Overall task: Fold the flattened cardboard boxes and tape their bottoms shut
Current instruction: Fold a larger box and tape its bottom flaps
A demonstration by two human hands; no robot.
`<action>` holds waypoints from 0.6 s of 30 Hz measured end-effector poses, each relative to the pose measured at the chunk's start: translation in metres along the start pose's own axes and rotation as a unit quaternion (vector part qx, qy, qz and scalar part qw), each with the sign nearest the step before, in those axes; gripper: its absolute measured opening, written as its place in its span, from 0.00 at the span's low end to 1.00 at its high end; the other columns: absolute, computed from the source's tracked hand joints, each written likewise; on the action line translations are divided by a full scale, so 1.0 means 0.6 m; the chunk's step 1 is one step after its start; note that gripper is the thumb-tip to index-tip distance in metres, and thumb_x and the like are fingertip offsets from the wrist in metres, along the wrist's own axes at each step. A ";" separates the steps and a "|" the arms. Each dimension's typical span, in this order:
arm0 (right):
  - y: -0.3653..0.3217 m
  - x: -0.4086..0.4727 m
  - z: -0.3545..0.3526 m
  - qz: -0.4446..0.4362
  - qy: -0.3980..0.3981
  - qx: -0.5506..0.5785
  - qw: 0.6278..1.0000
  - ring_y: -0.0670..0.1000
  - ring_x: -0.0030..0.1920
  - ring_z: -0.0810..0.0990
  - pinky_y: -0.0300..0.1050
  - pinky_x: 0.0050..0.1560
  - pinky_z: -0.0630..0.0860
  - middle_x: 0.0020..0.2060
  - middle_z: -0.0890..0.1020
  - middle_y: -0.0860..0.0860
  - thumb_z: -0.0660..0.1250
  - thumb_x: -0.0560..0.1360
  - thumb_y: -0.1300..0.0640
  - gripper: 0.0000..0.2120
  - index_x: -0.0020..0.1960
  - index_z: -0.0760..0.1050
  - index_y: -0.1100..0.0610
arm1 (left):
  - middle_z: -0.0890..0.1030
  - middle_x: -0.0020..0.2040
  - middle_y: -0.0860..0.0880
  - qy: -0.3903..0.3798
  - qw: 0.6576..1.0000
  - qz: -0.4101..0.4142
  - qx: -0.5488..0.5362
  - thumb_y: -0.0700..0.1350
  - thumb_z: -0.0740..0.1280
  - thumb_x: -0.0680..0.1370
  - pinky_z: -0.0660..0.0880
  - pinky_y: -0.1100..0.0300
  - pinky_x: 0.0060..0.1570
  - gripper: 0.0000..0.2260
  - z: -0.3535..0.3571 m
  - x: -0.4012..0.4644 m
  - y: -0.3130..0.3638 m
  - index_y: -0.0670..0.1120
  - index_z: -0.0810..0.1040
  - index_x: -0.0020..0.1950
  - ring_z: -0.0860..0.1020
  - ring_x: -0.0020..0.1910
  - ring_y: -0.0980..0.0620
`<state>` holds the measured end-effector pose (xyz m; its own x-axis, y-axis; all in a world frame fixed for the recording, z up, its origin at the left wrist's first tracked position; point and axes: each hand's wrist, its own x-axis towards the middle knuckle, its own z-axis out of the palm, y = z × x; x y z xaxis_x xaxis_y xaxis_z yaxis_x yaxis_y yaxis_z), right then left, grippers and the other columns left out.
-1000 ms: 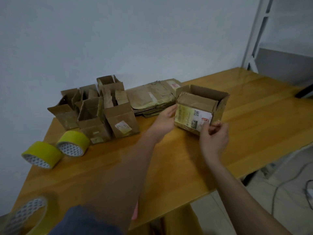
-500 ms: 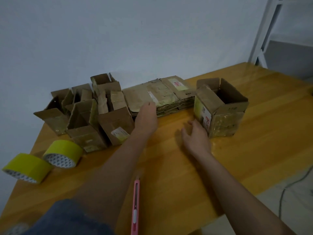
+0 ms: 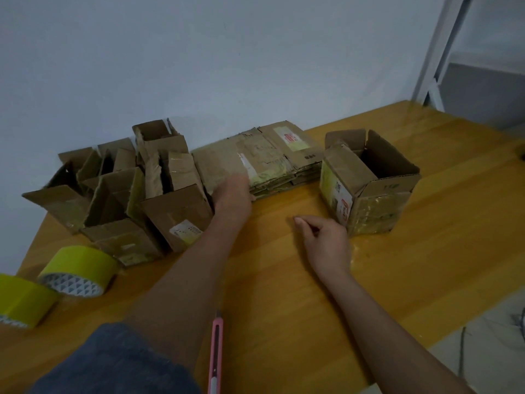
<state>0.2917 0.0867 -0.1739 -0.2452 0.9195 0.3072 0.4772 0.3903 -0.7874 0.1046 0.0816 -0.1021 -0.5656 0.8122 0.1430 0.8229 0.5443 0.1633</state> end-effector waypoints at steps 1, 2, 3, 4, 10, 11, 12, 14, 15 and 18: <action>0.002 0.000 0.001 0.005 0.000 0.010 1.000 0.46 0.46 0.81 0.51 0.42 0.80 0.44 0.85 0.43 0.67 0.77 0.47 0.08 0.52 0.84 0.45 | 0.77 0.42 0.46 -0.001 1.000 0.001 0.014 0.40 0.67 0.79 0.71 0.55 0.37 0.01 -0.001 0.002 0.000 0.43 0.77 0.49 0.75 0.40 0.48; 0.003 0.000 0.001 0.009 0.000 0.017 1.000 0.46 0.45 0.81 0.51 0.42 0.80 0.43 0.85 0.43 0.68 0.76 0.46 0.08 0.51 0.84 0.46 | 0.77 0.42 0.46 0.004 1.000 0.003 0.027 0.38 0.66 0.79 0.71 0.54 0.36 0.02 -0.002 0.003 0.000 0.43 0.78 0.48 0.75 0.41 0.47; 0.001 -0.002 0.000 0.013 -0.001 0.019 1.000 0.45 0.44 0.81 0.51 0.42 0.80 0.42 0.85 0.42 0.70 0.75 0.45 0.08 0.49 0.85 0.46 | 0.77 0.43 0.45 0.008 0.999 0.010 0.041 0.37 0.65 0.80 0.71 0.54 0.37 0.04 -0.002 0.004 0.000 0.43 0.78 0.48 0.76 0.41 0.47; -0.002 -0.003 -0.001 0.018 -0.004 0.018 1.000 0.44 0.42 0.81 0.50 0.41 0.80 0.41 0.85 0.42 0.70 0.74 0.45 0.08 0.47 0.85 0.47 | 0.78 0.44 0.45 0.013 0.999 0.018 0.050 0.37 0.64 0.80 0.72 0.54 0.37 0.05 -0.003 0.004 0.000 0.44 0.77 0.47 0.77 0.43 0.46; -0.010 -0.004 -0.009 0.017 -0.025 0.001 1.000 0.44 0.30 0.73 0.45 0.30 0.71 0.27 0.75 0.44 0.69 0.72 0.40 0.17 0.32 0.73 0.50 | 0.80 0.45 0.47 0.014 1.000 0.014 -0.003 0.41 0.63 0.81 0.73 0.55 0.41 0.06 -0.017 0.010 0.000 0.45 0.80 0.49 0.77 0.43 0.49; -0.011 -0.005 -0.010 0.011 -0.018 0.002 1.000 0.46 0.28 0.71 0.45 0.29 0.68 0.25 0.72 0.46 0.67 0.73 0.39 0.20 0.31 0.69 0.51 | 0.80 0.44 0.48 0.013 1.000 0.012 -0.015 0.42 0.64 0.81 0.73 0.55 0.41 0.06 -0.020 0.011 0.000 0.45 0.81 0.48 0.76 0.42 0.50; -0.012 -0.007 -0.010 0.002 -0.012 0.000 1.000 0.47 0.27 0.69 0.46 0.28 0.66 0.24 0.70 0.47 0.65 0.75 0.39 0.22 0.30 0.67 0.52 | 0.80 0.43 0.48 0.015 1.000 0.011 -0.021 0.42 0.65 0.81 0.73 0.56 0.40 0.06 -0.024 0.009 0.000 0.44 0.81 0.47 0.76 0.41 0.51; -0.014 -0.009 -0.010 -0.020 -0.006 -0.004 1.000 0.47 0.25 0.66 0.44 0.27 0.62 0.23 0.66 0.47 0.61 0.78 0.41 0.22 0.30 0.62 0.50 | 0.79 0.41 0.47 0.025 0.999 0.016 -0.024 0.42 0.64 0.81 0.71 0.56 0.38 0.08 -0.033 0.006 0.003 0.42 0.81 0.44 0.75 0.40 0.50; -0.015 -0.010 -0.010 -0.031 -0.005 -0.007 0.999 0.46 0.25 0.65 0.44 0.27 0.60 0.23 0.65 0.46 0.59 0.80 0.42 0.22 0.30 0.60 0.49 | 0.79 0.41 0.47 0.031 0.999 0.021 -0.024 0.42 0.64 0.81 0.70 0.56 0.38 0.09 -0.037 0.003 0.007 0.42 0.80 0.44 0.74 0.39 0.50; -0.015 -0.010 -0.008 -0.061 -0.004 -0.013 0.998 0.46 0.25 0.65 0.44 0.27 0.61 0.24 0.65 0.45 0.56 0.82 0.46 0.20 0.33 0.61 0.49 | 0.73 0.37 0.49 0.067 0.996 0.050 -0.012 0.39 0.61 0.82 0.67 0.56 0.35 0.09 -0.056 -0.010 0.017 0.44 0.76 0.43 0.71 0.37 0.50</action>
<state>0.2930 0.0779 -0.1660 -0.3099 0.8645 0.3958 0.4655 0.5009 -0.7297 0.1145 0.0752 -0.0688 -0.4841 0.8262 0.2881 0.8750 0.4555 0.1641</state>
